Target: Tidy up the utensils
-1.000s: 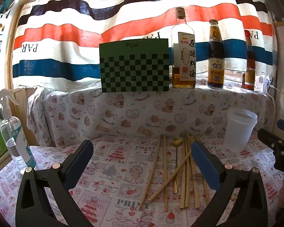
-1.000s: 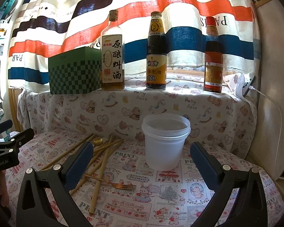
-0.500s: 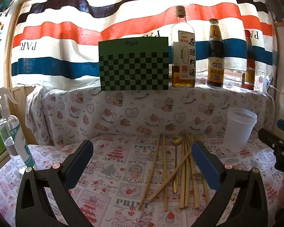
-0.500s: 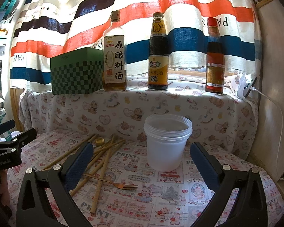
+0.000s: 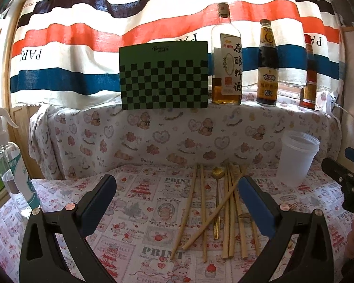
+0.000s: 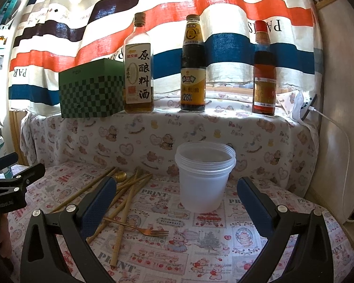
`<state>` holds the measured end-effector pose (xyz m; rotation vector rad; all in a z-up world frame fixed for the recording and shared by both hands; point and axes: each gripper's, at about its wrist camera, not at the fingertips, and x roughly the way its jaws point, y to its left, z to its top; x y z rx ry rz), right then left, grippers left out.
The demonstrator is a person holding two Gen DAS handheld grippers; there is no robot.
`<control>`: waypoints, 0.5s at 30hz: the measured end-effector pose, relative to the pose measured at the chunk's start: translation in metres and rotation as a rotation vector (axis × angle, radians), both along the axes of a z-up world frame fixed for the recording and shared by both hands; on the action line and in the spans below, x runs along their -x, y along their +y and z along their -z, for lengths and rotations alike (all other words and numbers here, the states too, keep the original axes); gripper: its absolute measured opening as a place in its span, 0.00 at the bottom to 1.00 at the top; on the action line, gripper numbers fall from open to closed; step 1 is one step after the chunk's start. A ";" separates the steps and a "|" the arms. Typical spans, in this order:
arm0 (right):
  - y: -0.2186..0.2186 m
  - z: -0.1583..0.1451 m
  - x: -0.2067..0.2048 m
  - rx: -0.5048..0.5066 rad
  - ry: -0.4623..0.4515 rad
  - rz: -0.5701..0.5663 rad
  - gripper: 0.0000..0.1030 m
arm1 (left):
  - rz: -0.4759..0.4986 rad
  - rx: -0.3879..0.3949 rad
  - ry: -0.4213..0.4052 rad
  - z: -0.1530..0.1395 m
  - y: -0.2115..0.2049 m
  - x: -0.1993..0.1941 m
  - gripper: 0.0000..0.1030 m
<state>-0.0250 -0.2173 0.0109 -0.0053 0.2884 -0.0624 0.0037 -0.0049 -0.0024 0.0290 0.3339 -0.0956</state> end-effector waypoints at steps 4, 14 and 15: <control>0.000 0.000 -0.001 -0.001 0.000 0.002 1.00 | 0.032 0.012 -0.008 -0.001 0.001 0.002 1.00; 0.000 0.000 0.000 -0.002 0.000 0.001 1.00 | 0.030 0.006 -0.018 -0.001 -0.002 0.005 1.00; 0.000 0.000 0.000 -0.002 -0.001 0.000 1.00 | 0.029 0.006 -0.017 -0.001 -0.002 0.005 1.00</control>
